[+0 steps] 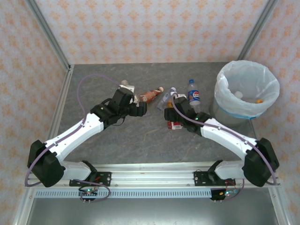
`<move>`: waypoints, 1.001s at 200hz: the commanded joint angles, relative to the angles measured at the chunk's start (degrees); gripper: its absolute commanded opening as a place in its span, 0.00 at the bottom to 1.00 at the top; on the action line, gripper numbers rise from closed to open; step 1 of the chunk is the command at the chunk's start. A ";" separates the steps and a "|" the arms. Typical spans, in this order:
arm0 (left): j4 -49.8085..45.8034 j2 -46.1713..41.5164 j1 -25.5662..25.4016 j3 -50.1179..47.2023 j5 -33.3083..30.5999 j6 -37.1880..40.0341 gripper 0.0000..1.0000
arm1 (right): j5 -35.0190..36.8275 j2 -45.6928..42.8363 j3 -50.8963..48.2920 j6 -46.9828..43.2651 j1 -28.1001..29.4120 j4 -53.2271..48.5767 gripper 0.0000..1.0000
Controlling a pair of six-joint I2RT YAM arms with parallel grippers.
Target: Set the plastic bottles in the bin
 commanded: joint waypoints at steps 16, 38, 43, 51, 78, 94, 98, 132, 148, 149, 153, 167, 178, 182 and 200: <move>-0.98 -0.57 0.58 0.40 -1.39 0.85 1.00 | 3.23 -6.10 -2.71 0.22 -0.08 8.37 0.53; -0.99 -0.38 0.52 0.49 -1.16 0.87 1.00 | 4.57 -8.80 -1.83 -1.23 -0.08 9.48 0.53; -1.00 -0.35 0.57 0.51 -1.13 0.87 1.00 | 5.10 -9.46 -1.39 -1.67 -0.04 9.37 0.53; -0.89 -0.28 0.57 0.49 -0.82 0.87 1.00 | 6.53 -10.24 -0.32 -2.27 -0.07 8.80 0.53; -0.39 0.31 0.59 1.03 3.71 2.47 1.00 | 11.06 -11.49 4.83 -2.21 -1.21 6.12 0.53; 0.22 1.00 0.52 1.47 8.39 2.80 1.00 | 9.16 -11.69 7.14 -3.32 -2.75 7.39 0.53; 0.51 1.16 0.57 1.47 9.44 2.81 1.00 | 8.66 -11.69 7.71 -3.74 -3.22 7.73 0.53; 0.55 1.76 0.49 1.53 11.13 2.49 1.00 | 9.11 -11.93 11.53 -9.58 -6.59 11.16 0.53; 0.20 1.89 0.49 1.80 10.94 2.52 1.00 | 11.01 -12.31 12.80 -12.64 -8.05 12.77 0.53; 0.18 1.89 0.49 1.80 10.88 2.48 1.00 | 11.08 -12.31 12.86 -12.82 -8.11 12.80 0.53; 0.16 1.85 0.49 1.82 10.87 2.45 1.00 | 11.79 -12.39 13.28 -13.50 -8.52 12.77 0.53; -0.03 1.66 0.49 1.90 10.50 2.48 1.00 | 14.33 -12.48 15.15 -15.60 -10.42 11.31 0.53; -0.13 1.50 0.49 1.90 10.21 2.52 1.00 | 15.63 -12.64 16.56 -17.12 -12.38 9.28 0.53; -0.15 1.49 0.49 1.90 10.08 2.54 1.00 | 15.98 -12.81 17.03 -17.65 -13.24 8.78 0.53; -0.28 1.48 0.48 1.90 9.69 2.54 1.00 | 15.11 -14.07 17.84 -18.66 -18.44 8.15 0.53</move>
